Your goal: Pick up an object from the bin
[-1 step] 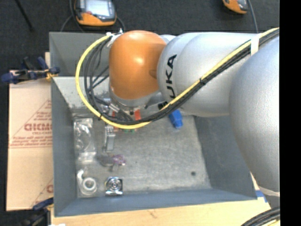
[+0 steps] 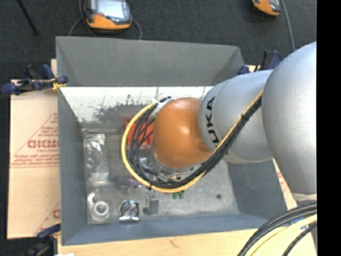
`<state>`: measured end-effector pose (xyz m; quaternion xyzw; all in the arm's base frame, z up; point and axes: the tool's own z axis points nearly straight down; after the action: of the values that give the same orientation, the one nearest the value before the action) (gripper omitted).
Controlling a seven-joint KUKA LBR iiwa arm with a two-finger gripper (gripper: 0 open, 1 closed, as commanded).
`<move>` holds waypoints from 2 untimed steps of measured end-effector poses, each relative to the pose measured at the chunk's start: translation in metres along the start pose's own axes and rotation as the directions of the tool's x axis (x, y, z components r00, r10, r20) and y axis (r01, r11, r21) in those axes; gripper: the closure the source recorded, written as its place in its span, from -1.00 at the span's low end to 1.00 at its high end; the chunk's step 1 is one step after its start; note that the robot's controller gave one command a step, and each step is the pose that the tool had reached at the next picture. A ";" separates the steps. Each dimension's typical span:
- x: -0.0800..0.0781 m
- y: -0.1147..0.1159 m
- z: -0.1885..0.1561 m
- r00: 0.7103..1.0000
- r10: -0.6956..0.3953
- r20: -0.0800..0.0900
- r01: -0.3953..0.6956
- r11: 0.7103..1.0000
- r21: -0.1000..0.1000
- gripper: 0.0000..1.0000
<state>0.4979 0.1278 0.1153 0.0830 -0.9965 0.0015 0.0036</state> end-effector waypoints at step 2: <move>-0.059 -0.015 0.044 0.999 -0.038 0.011 0.038 0.999 -0.004 1.00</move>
Offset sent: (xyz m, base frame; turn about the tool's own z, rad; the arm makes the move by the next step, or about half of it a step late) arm 0.0591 -0.0046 -0.0453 -0.0426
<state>0.5583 0.1228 0.0708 0.1018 -0.9948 -0.0009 -0.0019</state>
